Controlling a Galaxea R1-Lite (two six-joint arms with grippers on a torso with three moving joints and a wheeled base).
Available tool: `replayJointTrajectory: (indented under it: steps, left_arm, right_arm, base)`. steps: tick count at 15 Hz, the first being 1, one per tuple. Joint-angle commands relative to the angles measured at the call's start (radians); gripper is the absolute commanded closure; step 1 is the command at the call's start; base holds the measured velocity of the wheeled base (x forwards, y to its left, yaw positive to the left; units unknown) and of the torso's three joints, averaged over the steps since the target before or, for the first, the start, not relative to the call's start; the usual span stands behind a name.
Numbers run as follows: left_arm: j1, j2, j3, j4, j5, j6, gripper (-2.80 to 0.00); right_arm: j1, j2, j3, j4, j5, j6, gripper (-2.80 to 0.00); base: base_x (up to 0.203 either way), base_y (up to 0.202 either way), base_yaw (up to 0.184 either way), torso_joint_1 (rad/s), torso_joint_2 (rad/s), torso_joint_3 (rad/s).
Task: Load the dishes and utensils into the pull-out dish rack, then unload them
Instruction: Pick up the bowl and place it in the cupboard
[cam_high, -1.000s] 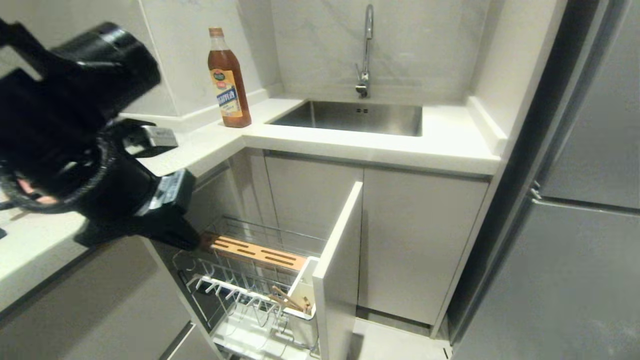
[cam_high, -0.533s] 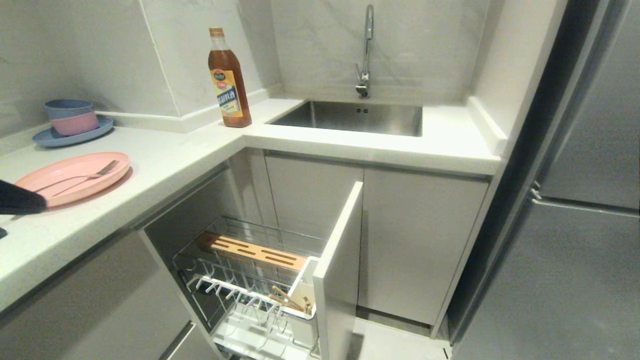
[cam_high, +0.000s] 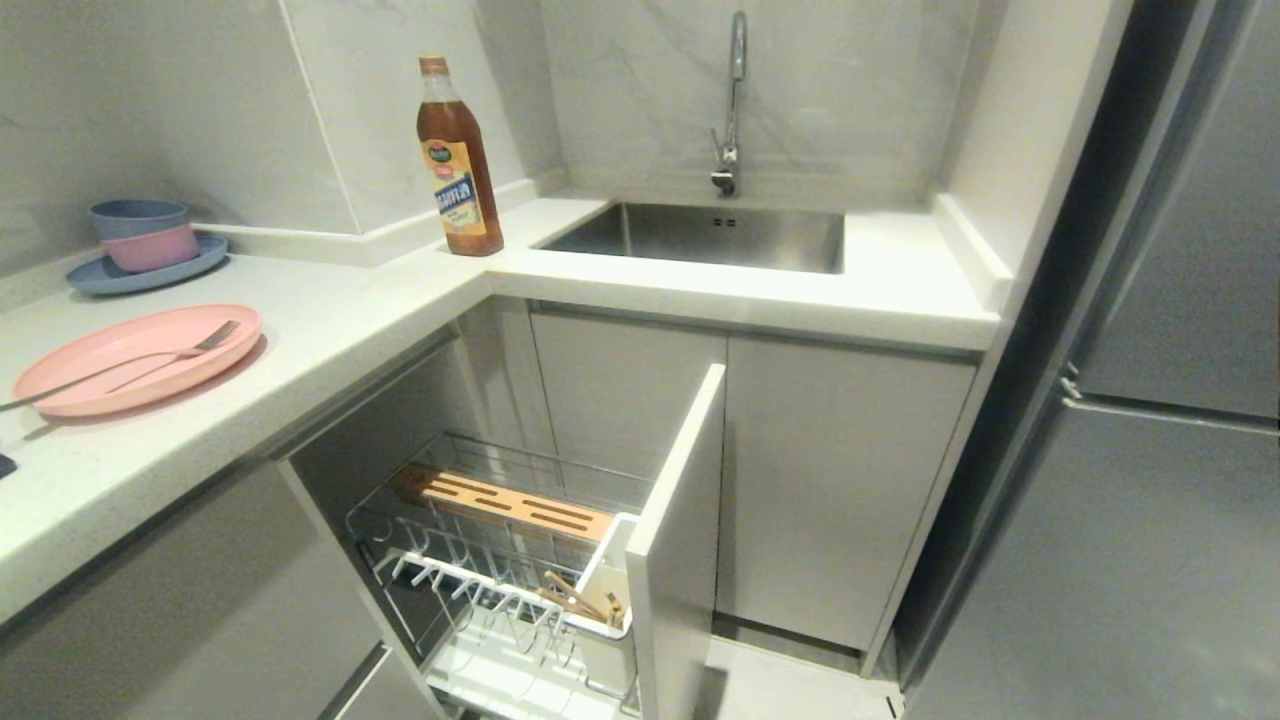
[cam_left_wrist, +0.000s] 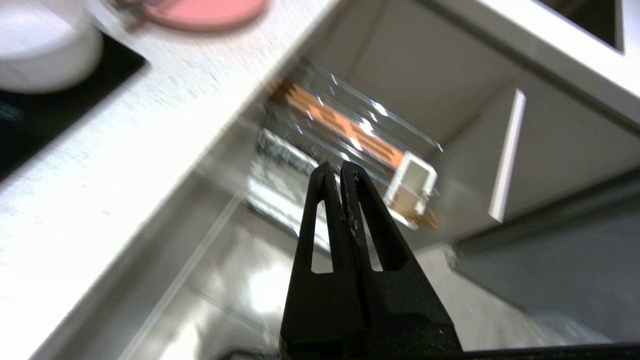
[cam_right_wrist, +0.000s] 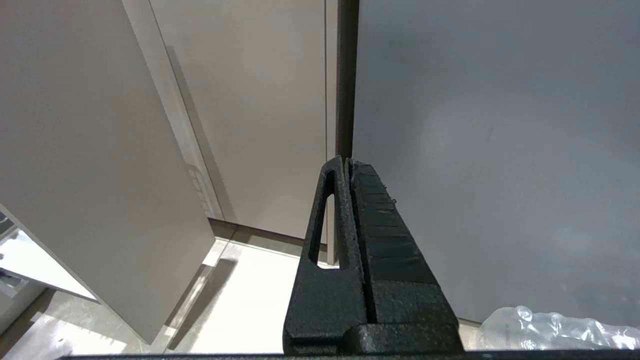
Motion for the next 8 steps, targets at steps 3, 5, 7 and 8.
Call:
replayJointTrajectory:
  steps: [3,5,7,8]
  left_arm:
    - [0.069,-0.3,0.413,-0.305,0.009,0.121,0.0]
    - [0.079,-0.43,0.665,-0.51,0.018,0.206,0.0]
    - [0.079,-0.555,0.885,-0.712,0.016,0.277,0.0]
    - [0.08,-0.618,0.987,-0.779,0.004,0.304,0.0]
  right_arm:
    - [0.0,0.001,0.0,0.0,0.0,0.0,0.0]
    - [0.0,0.001,0.0,0.0,0.0,0.0,0.0]
    - [0.0,0.001,0.0,0.0,0.0,0.0,0.0]
    - [0.0,0.001,0.0,0.0,0.0,0.0,0.0]
  base:
    - [0.0,0.0,0.0,0.0,0.0,0.0]
    - [0.0,0.0,0.0,0.0,0.0,0.0]
    - [0.0,0.0,0.0,0.0,0.0,0.0]
    - [0.0,0.0,0.0,0.0,0.0,0.0]
